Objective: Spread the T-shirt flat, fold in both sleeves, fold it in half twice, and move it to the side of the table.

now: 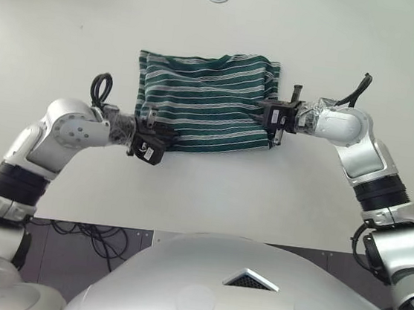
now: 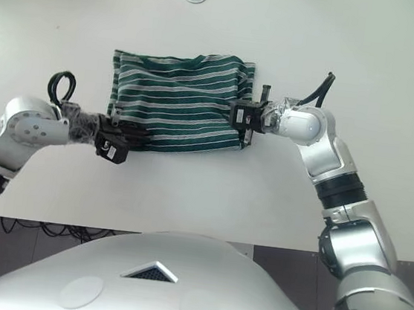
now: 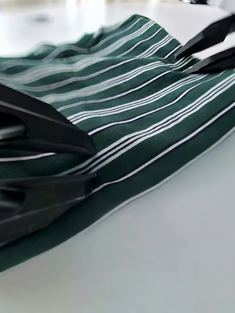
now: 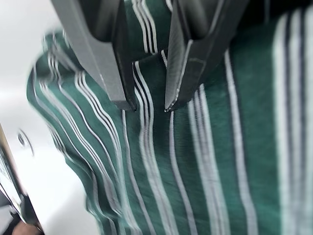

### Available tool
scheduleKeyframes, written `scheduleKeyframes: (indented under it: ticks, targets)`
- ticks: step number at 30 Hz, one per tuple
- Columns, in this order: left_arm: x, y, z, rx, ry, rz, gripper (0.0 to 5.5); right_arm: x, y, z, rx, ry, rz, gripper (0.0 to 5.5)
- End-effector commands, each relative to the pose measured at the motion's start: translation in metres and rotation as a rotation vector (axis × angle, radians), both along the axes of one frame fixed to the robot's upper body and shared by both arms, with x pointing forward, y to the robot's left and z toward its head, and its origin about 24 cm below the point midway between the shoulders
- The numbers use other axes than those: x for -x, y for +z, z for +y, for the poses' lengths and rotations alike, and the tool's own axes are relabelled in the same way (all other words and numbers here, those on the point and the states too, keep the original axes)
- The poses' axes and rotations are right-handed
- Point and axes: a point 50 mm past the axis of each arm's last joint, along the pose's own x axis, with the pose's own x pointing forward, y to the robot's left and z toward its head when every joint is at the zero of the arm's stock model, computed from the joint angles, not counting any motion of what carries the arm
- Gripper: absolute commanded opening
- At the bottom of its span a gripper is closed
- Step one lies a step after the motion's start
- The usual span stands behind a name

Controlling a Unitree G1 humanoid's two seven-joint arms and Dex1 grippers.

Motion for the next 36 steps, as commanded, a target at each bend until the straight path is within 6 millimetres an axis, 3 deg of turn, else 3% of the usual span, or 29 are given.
scheduleKeyframes:
  ticks: [1, 5, 8, 10, 14, 16, 18, 21, 24, 27, 32, 36]
  targets:
    - [-0.036, -0.015, 0.022, -0.473, -0.134, -0.154, 0.69, 0.059, -0.011, 0.011, 0.109, 0.292, 0.256, 1.07]
    - [-0.079, 0.004, -0.004, -0.546, -0.338, -0.438, 0.69, 0.083, 0.006, 0.065, -0.090, 0.403, 0.247, 1.07]
    - [-0.092, 0.032, -0.013, -0.470, -0.427, -0.599, 0.69, 0.071, 0.024, 0.078, -0.212, 0.287, 0.143, 1.07]
    - [-0.090, 0.043, -0.005, -0.404, -0.427, -0.631, 0.69, 0.059, 0.030, 0.066, -0.220, 0.178, 0.089, 1.07]
    - [-0.083, 0.068, 0.009, -0.242, -0.381, -0.801, 0.69, 0.056, 0.045, 0.035, -0.300, 0.025, 0.098, 1.07]
    - [-0.074, 0.081, 0.014, -0.031, -0.250, -0.840, 0.69, 0.058, 0.054, 0.017, -0.383, -0.046, 0.137, 1.07]
    - [-0.053, 0.086, 0.019, 0.233, -0.099, -0.759, 0.69, 0.058, 0.057, -0.005, -0.446, -0.106, 0.163, 1.07]
    - [-0.018, 0.073, 0.028, 0.442, 0.063, -0.524, 0.69, 0.063, 0.045, -0.043, -0.428, -0.217, 0.213, 1.07]
    - [0.028, 0.031, 0.048, 0.409, 0.161, -0.217, 1.02, 0.076, 0.027, -0.082, -0.295, -0.283, 0.223, 1.58]
    - [0.061, 0.009, 0.057, 0.376, 0.216, -0.046, 1.54, 0.085, 0.020, -0.098, -0.209, -0.274, 0.223, 2.15]
    - [0.077, -0.012, 0.047, 0.390, 0.206, -0.001, 2.27, 0.098, -0.005, -0.085, -0.079, -0.112, 0.190, 2.98]
    - [0.075, -0.023, 0.038, 0.405, 0.189, -0.041, 2.27, 0.091, -0.016, -0.063, -0.073, 0.007, 0.029, 2.98]
